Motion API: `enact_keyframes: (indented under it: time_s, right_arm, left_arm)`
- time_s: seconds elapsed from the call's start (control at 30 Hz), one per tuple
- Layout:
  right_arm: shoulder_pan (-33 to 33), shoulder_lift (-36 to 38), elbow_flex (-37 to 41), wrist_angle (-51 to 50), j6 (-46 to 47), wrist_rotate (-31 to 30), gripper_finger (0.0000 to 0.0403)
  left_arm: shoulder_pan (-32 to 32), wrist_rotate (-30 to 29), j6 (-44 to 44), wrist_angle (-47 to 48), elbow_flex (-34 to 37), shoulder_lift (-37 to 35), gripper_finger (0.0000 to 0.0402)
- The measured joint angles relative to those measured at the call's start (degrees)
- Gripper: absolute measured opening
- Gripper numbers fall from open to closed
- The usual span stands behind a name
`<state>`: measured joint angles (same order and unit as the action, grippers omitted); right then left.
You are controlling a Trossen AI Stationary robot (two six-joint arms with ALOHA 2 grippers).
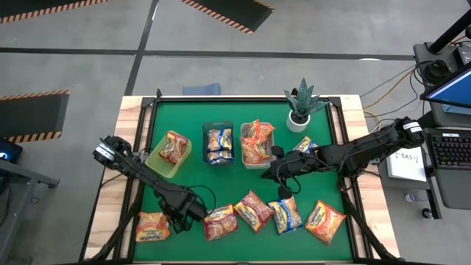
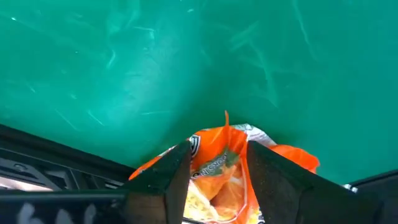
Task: Sort Maruchan noodles
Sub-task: Put the orange noodle pack into the gray bin
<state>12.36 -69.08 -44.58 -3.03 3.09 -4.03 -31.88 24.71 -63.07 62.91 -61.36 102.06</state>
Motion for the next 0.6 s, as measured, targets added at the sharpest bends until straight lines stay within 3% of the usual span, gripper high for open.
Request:
enact_keyframes:
  time_s: [0.13,0.33,0.6]
  right_arm:
    - [0.0,0.0,0.0,0.0,0.3,0.0,0.0011]
    - [0.0,0.0,0.0,0.0,0.3,0.0,0.0011]
    - [0.0,0.0,0.0,0.4,0.3,0.0,0.0011]
  left_arm:
    - [0.0,-0.1,1.6,0.0,0.0,0.0,0.01]
    - [-0.2,-1.9,5.0,0.0,0.0,0.0,0.0009]
    - [1.4,-18.2,3.8,-0.4,-0.7,-1.9,0.0001]
